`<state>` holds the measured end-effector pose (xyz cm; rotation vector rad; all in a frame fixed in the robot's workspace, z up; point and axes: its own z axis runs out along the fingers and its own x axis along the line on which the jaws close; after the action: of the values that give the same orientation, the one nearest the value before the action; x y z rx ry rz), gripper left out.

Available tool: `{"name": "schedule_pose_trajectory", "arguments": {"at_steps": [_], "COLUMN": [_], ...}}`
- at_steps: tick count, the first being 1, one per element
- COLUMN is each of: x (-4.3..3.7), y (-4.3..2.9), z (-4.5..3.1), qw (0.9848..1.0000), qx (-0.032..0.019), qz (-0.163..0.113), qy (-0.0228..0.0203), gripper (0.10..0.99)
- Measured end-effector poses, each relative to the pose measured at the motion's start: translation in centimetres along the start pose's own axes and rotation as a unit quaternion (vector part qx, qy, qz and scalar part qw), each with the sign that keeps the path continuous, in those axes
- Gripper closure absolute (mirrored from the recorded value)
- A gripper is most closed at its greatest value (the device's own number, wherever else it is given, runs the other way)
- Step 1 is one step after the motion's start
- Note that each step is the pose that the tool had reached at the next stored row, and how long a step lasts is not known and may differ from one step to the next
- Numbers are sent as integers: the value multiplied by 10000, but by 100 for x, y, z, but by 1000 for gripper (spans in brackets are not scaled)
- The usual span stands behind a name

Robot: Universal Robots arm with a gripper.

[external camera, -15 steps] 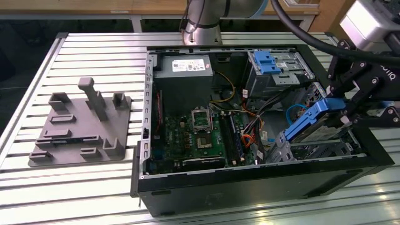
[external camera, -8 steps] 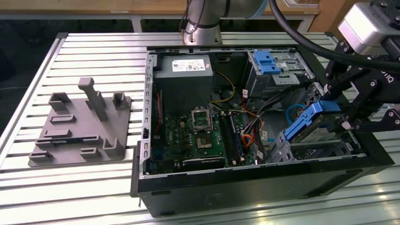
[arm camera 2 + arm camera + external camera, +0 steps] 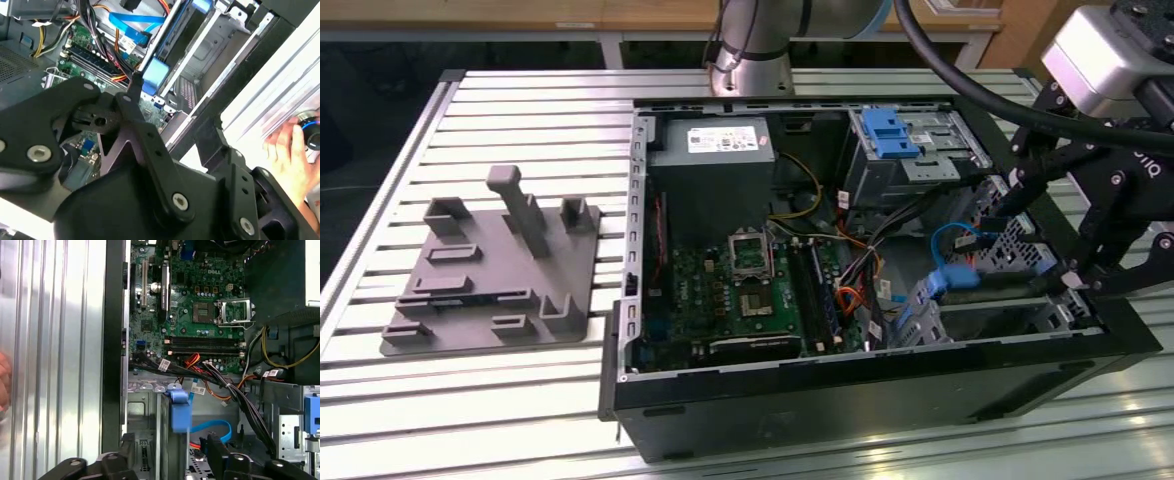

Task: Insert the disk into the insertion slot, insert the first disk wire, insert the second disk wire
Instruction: 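Insert the disk into the insertion slot, then insert the first disk wire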

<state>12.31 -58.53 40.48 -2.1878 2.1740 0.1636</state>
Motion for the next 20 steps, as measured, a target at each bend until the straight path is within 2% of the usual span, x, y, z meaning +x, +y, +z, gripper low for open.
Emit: {"name": "schedule_pose_trajectory", "arguments": {"at_steps": [1, 18, 20], "x": [0, 0, -17], "y": [0, 0, 0], "z": [0, 0, 0], "qw": [10000, 10000, 10000], "qx": [0, 0, 0], "qz": [0, 0, 1], "qy": [1, 4, 21], "gripper": [396, 396, 396]}}
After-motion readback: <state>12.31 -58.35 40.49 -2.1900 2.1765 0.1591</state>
